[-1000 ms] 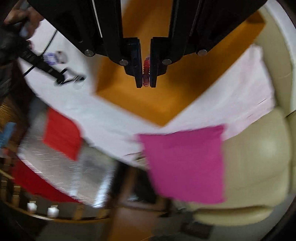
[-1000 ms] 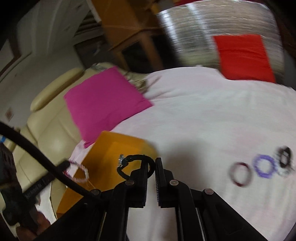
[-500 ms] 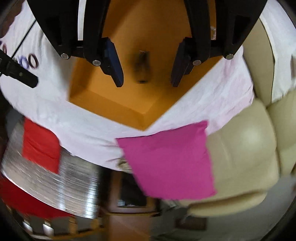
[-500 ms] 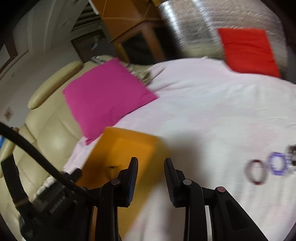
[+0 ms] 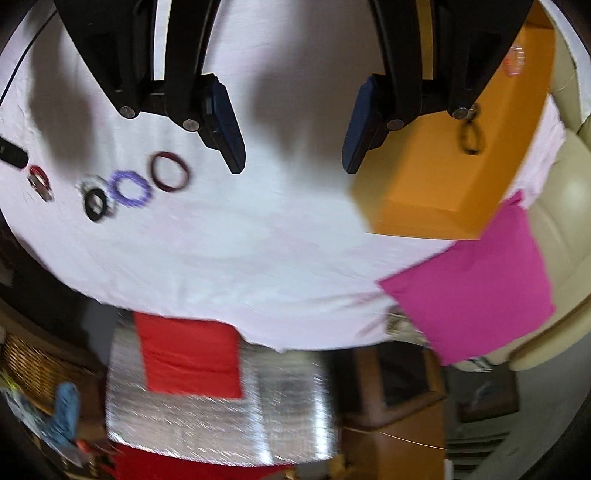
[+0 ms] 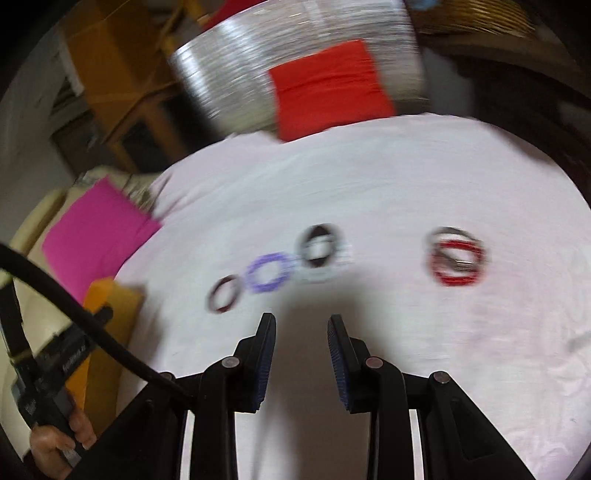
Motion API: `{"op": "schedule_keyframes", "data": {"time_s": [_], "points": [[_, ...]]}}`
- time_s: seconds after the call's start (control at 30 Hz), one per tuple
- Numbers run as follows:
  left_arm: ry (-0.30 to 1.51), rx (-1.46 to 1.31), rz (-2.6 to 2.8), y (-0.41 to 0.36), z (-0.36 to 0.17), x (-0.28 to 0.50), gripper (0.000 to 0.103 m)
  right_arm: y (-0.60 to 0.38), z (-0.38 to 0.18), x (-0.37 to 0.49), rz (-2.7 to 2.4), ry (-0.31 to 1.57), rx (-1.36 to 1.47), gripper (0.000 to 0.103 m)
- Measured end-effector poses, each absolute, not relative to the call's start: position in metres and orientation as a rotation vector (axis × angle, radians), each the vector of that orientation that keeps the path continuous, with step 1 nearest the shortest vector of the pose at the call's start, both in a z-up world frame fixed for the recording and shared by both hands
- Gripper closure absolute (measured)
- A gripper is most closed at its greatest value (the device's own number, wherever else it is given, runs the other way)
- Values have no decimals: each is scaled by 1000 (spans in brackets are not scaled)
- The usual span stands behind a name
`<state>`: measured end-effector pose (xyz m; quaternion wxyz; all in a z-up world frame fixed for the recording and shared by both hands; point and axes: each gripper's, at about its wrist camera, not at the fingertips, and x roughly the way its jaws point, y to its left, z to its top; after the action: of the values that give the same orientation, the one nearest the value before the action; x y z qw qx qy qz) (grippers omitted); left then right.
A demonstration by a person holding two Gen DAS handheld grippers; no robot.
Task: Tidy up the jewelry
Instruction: 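Move the left tool to the dark red bangle while the right grasps the silver bangle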
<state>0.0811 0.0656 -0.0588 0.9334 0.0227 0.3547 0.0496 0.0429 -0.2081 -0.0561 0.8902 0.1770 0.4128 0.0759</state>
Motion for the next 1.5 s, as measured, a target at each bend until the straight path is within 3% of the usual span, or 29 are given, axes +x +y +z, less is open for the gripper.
{"op": "schedule_keyframes", "data": {"time_s": [0.27,0.33,0.4,0.63,0.7,0.87,1.07,1.13,1.23,1.3,1.4,1.5], "points": [[753,110,-12,11,-77,111,47,-303,-64,42,54,828,519,70],[769,118,-37,1,-83,120,46,-322,-71,45,33,844,584,51],[793,126,-39,-3,-89,128,44,-338,-76,46,-7,830,629,46],[873,138,-31,-7,-111,151,42,-350,-90,59,-21,838,602,46],[886,131,-37,-8,-114,155,36,-348,-95,67,-19,847,603,46],[868,136,-51,-13,-119,159,35,-333,-105,86,-39,870,547,46],[885,51,-77,-10,-124,168,35,-324,-115,103,-92,889,513,40],[891,24,-88,-8,-125,169,38,-321,-117,106,-101,891,499,39],[876,36,-123,-13,-123,166,61,-315,-117,110,-115,887,451,40],[861,86,-139,-20,-122,162,76,-312,-120,111,-125,888,417,45],[854,111,-151,-24,-121,158,89,-312,-118,110,-123,885,410,46],[858,94,-153,-18,-117,157,92,-317,-115,106,-122,879,428,46]]}}
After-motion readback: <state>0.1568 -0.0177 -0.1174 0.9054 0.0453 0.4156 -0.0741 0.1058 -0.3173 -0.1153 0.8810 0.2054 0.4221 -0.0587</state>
